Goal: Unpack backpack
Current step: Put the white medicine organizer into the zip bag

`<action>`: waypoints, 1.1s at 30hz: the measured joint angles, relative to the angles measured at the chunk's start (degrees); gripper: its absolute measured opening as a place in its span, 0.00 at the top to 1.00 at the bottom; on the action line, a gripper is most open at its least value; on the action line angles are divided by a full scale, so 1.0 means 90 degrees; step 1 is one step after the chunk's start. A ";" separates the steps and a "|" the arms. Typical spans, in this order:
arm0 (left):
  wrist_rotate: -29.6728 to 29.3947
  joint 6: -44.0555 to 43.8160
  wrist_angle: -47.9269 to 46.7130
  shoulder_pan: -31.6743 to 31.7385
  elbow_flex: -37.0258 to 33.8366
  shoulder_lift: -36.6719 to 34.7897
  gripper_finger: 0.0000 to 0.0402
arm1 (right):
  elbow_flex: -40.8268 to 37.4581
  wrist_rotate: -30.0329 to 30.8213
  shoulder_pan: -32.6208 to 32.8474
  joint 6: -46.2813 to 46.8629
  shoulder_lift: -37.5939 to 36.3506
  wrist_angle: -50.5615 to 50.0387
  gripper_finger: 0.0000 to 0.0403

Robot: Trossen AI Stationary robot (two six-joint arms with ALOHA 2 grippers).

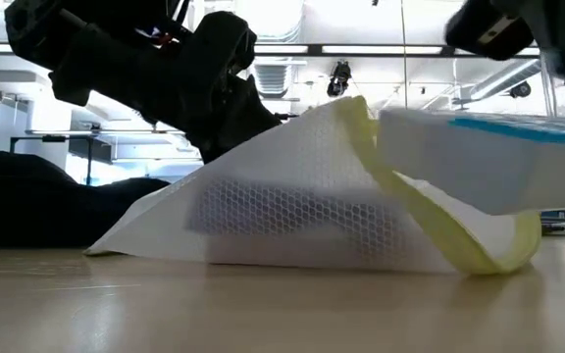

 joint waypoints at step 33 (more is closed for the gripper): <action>0.0619 0.1802 0.0390 -0.0364 0.0687 -0.0002 1.00 | -0.0664 0.1705 -0.0643 -0.1565 -0.0103 0.1801 1.00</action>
